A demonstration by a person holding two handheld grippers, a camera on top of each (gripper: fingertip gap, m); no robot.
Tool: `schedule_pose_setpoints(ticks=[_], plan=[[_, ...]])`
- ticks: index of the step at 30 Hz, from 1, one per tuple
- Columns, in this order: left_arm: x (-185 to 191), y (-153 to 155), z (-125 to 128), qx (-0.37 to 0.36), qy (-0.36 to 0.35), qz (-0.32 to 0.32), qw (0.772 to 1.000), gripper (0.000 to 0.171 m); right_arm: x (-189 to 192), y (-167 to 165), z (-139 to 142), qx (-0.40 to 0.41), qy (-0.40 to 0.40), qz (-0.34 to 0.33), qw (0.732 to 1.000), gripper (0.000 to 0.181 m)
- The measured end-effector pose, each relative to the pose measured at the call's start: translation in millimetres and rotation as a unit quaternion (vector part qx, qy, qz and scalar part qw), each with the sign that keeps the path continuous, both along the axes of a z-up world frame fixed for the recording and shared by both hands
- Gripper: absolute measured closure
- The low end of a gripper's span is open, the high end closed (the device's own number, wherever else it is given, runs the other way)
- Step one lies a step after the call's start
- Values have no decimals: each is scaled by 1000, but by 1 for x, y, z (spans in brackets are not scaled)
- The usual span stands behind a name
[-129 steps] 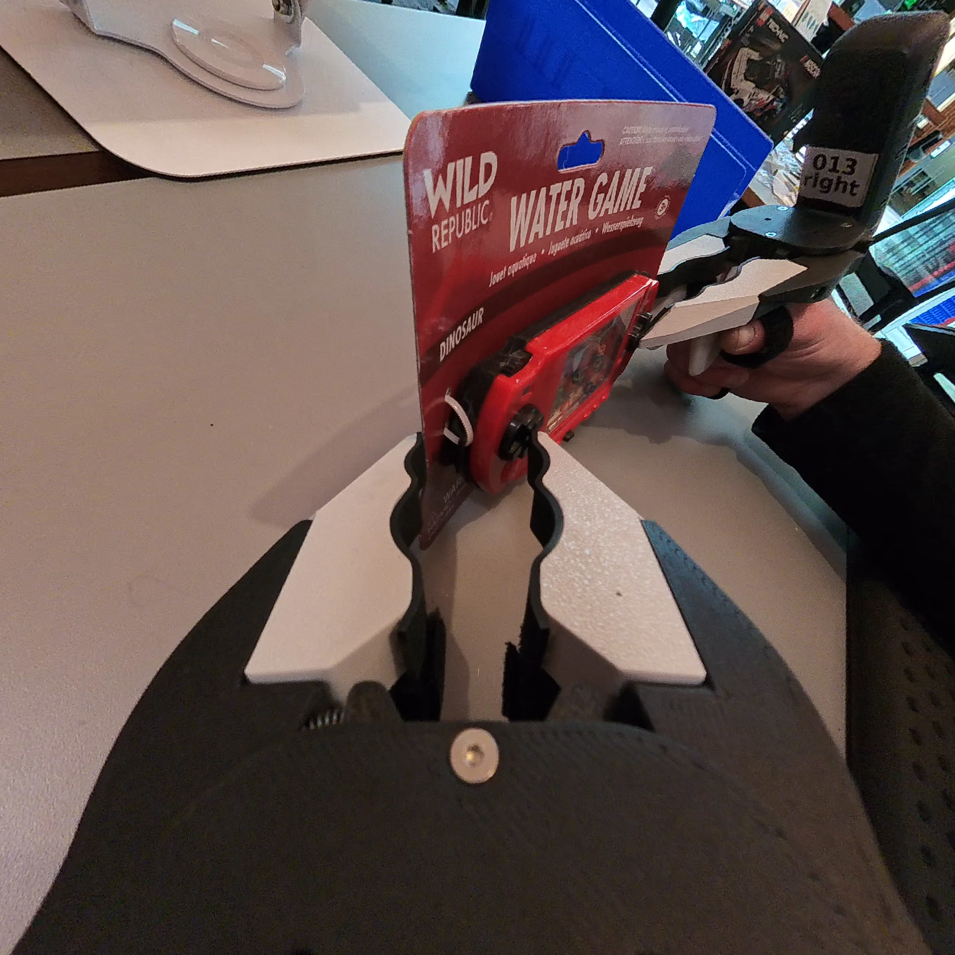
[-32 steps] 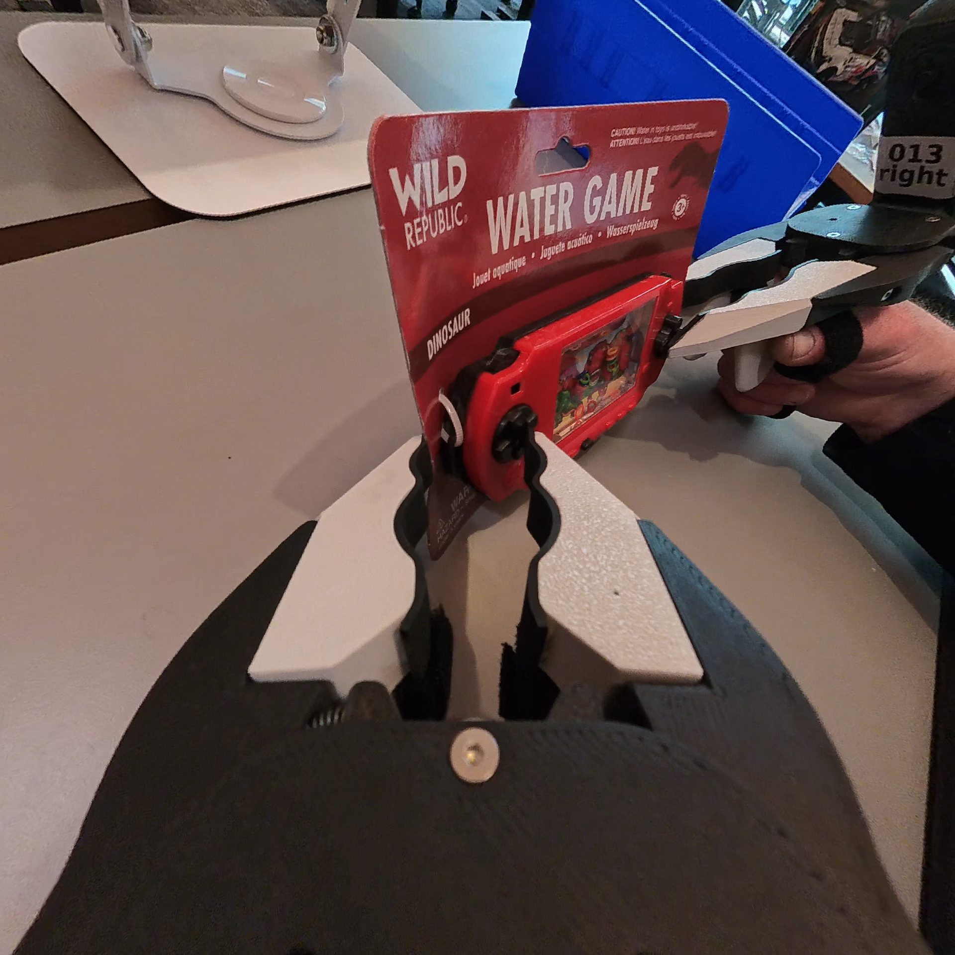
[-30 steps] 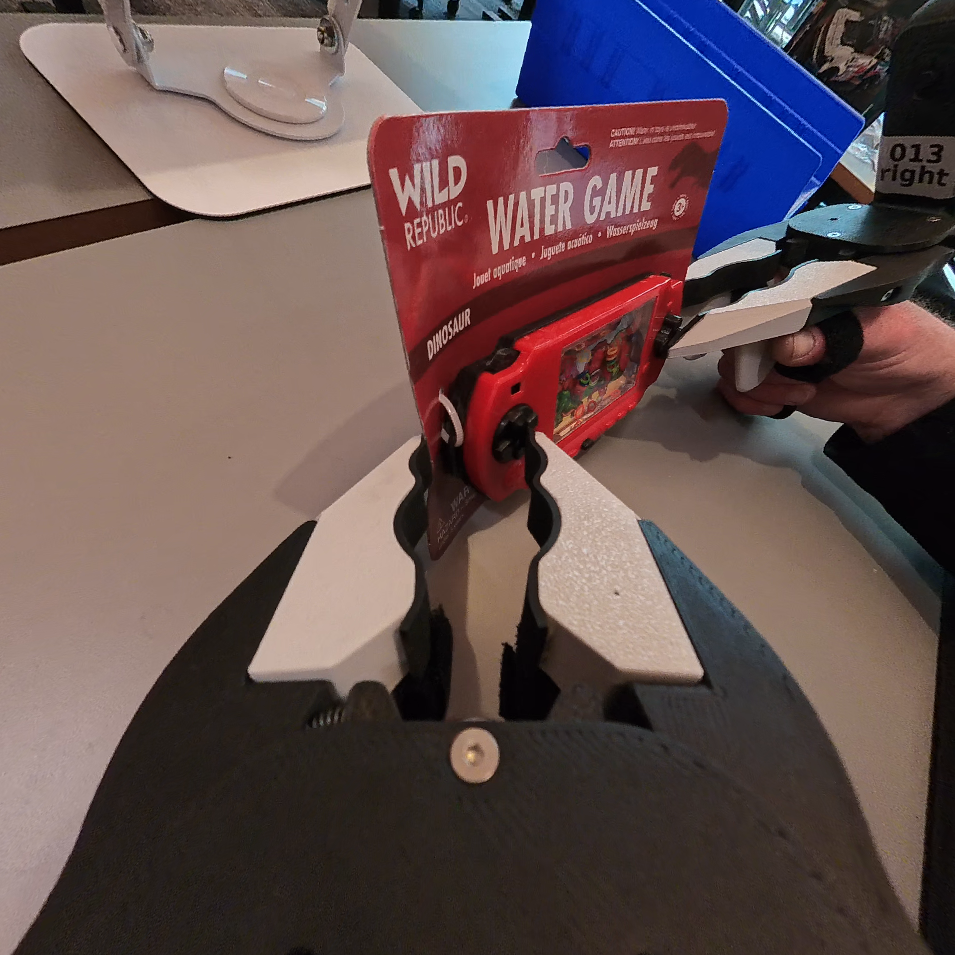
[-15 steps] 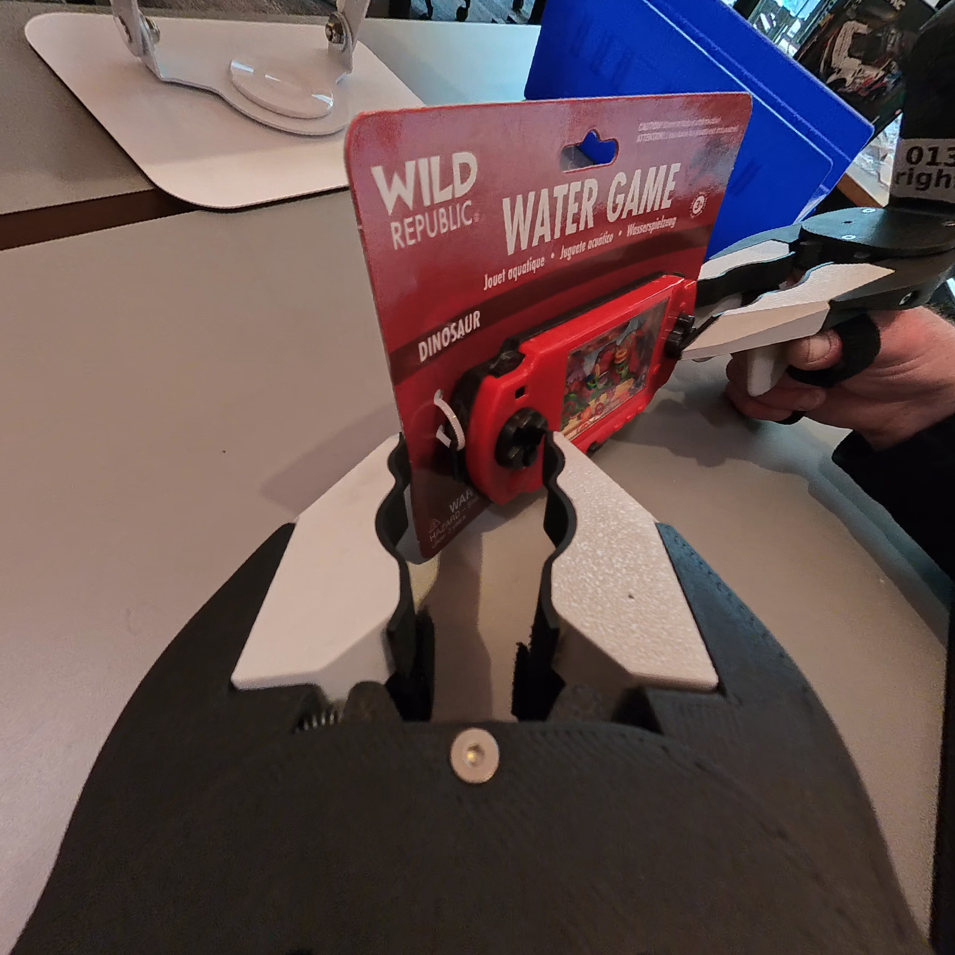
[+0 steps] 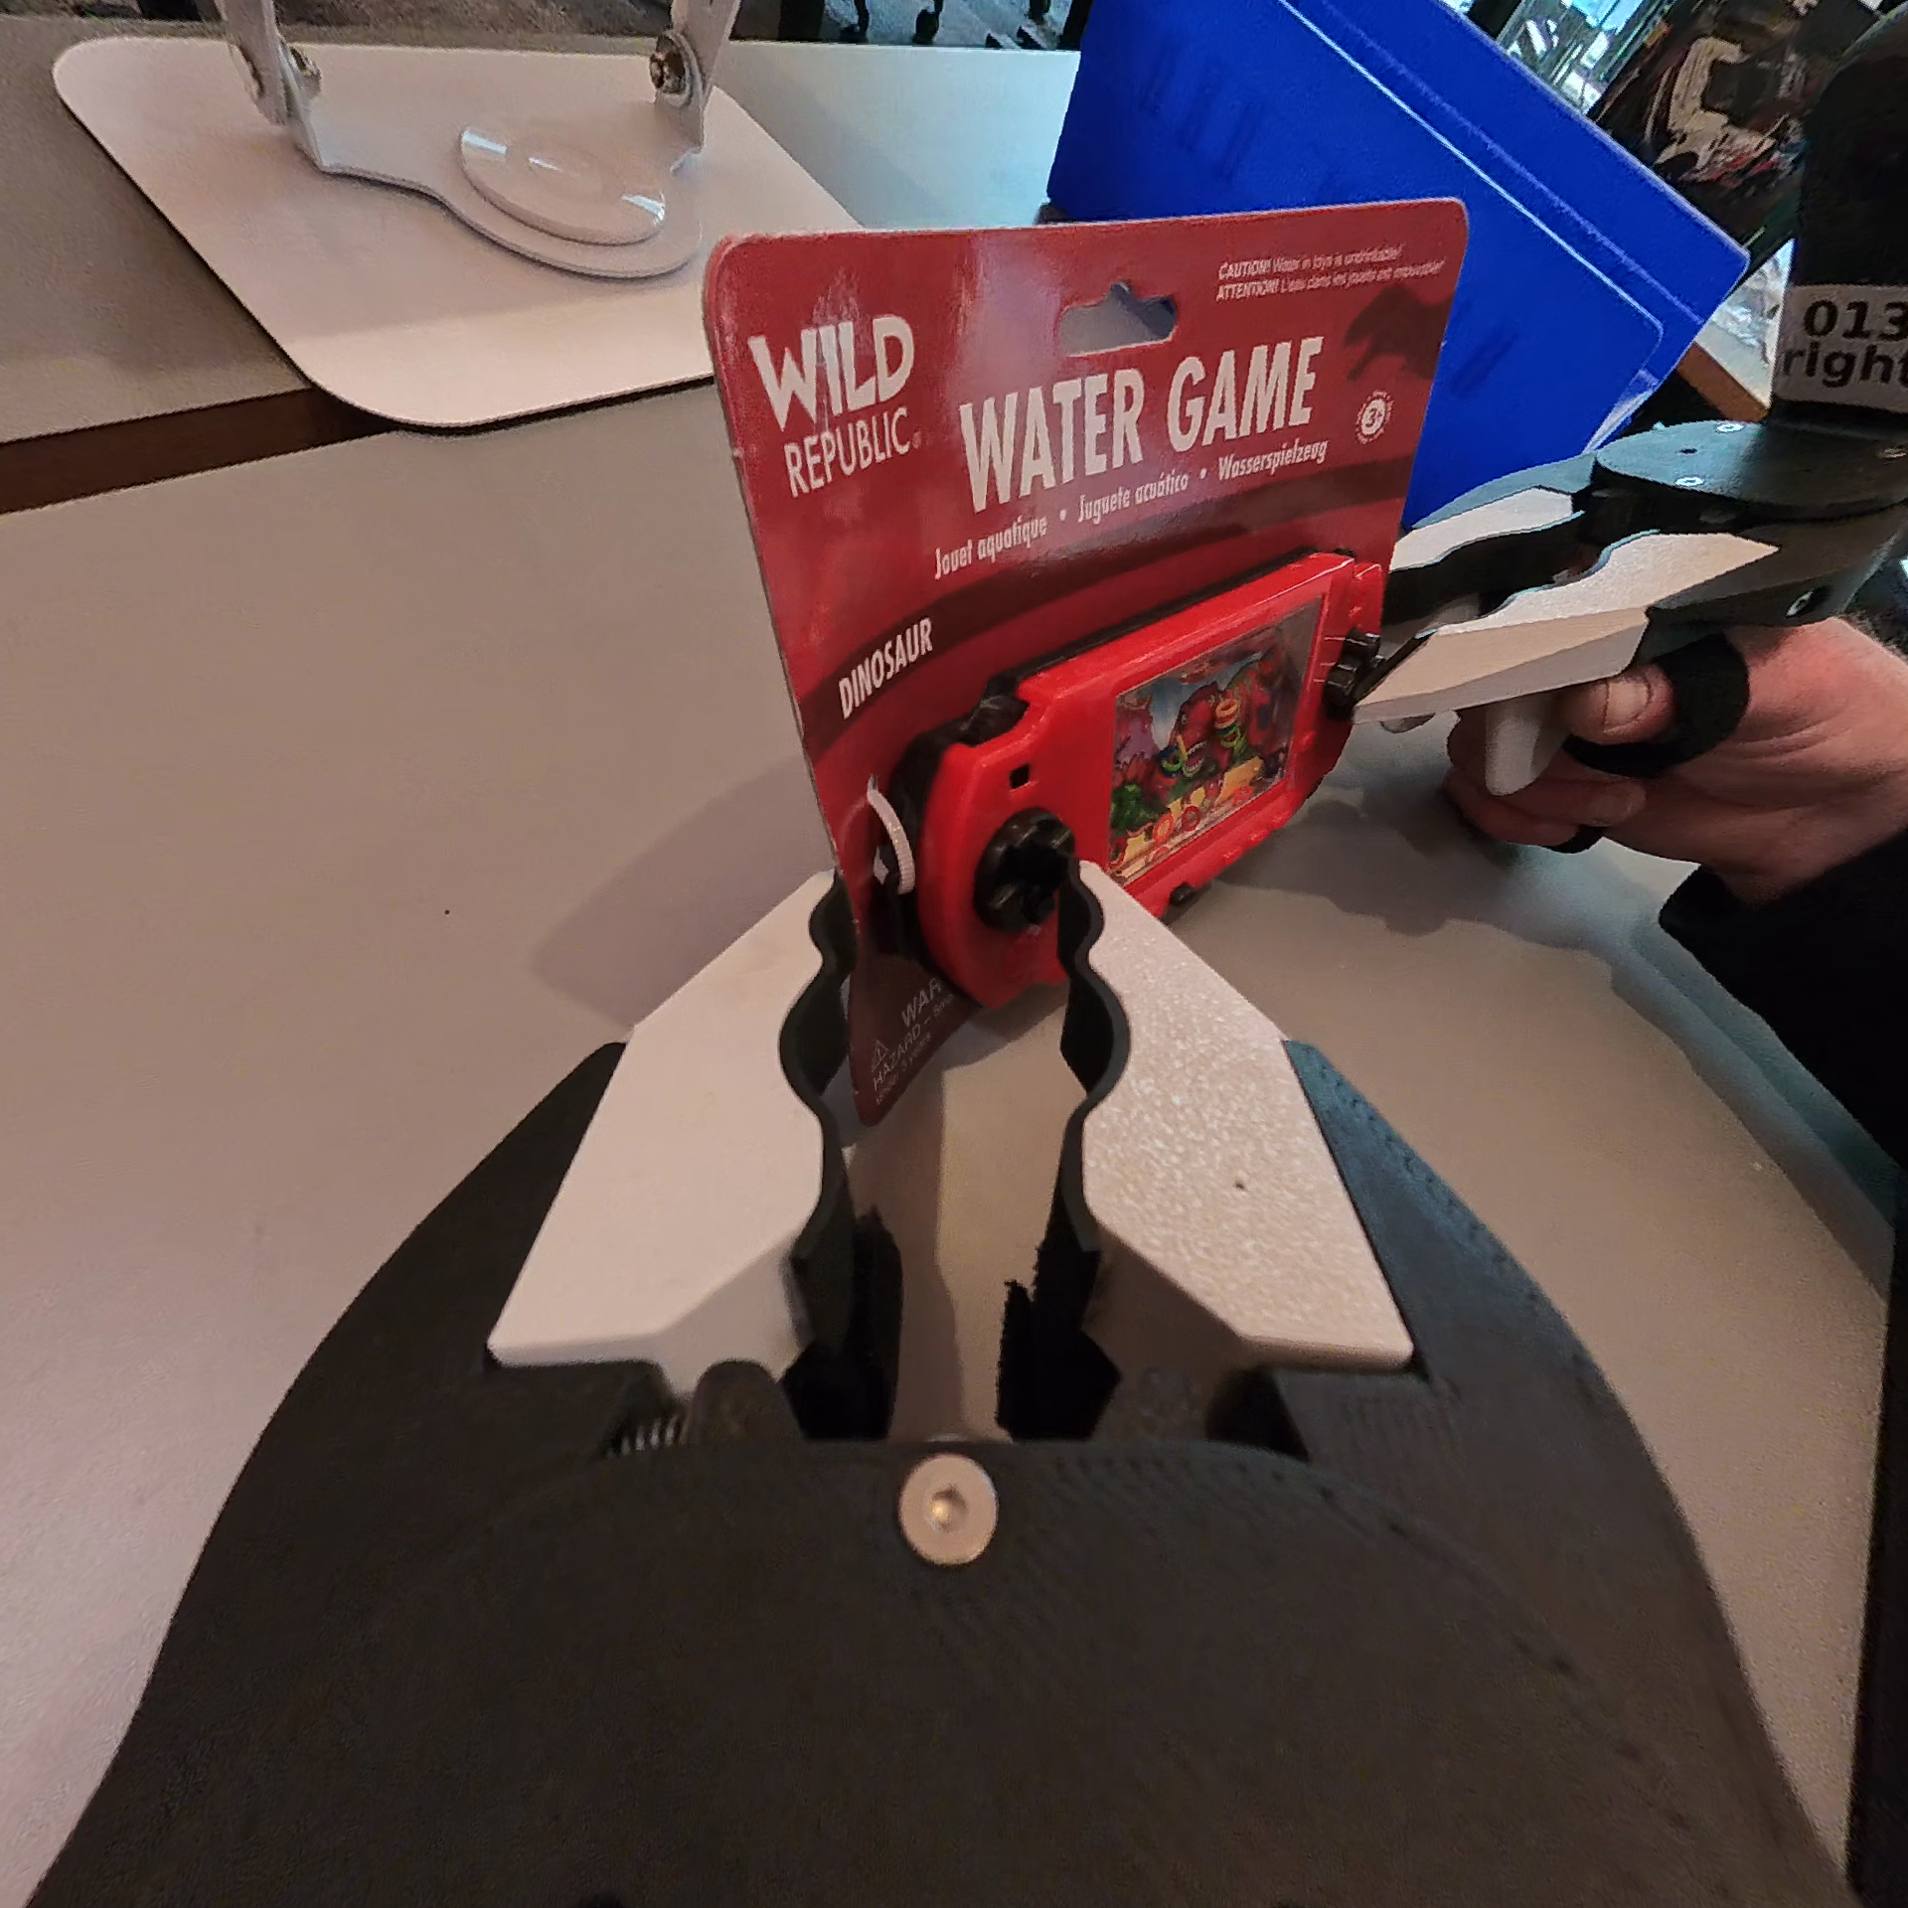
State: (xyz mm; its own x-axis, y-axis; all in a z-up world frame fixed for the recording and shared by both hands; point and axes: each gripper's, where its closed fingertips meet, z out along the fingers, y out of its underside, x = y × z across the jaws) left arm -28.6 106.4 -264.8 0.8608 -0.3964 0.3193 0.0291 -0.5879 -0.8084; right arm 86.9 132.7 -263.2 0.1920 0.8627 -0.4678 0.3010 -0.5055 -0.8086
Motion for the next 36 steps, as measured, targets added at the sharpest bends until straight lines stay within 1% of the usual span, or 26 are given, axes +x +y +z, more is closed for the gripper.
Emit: schedule_pose_setpoints(ticks=[5,9,17,25,36], plan=[[1,-2,-1,15,3,-6,1000,129,1,2,1,11,-2,-5,1000,143],[1,-5,-1,28,10,-16,999,129,1,5,7,2,22,-13,1000,141],[3,-4,-1,62,17,-18,998,131,2,7,9,-21,40,-16,999,152],[3,-3,0,75,15,-16,997,131,1,8,9,-11,20,-20,1000,157],[1,-4,-1,68,26,-18,997,126,1,6,7,-13,25,-16,999,149]])
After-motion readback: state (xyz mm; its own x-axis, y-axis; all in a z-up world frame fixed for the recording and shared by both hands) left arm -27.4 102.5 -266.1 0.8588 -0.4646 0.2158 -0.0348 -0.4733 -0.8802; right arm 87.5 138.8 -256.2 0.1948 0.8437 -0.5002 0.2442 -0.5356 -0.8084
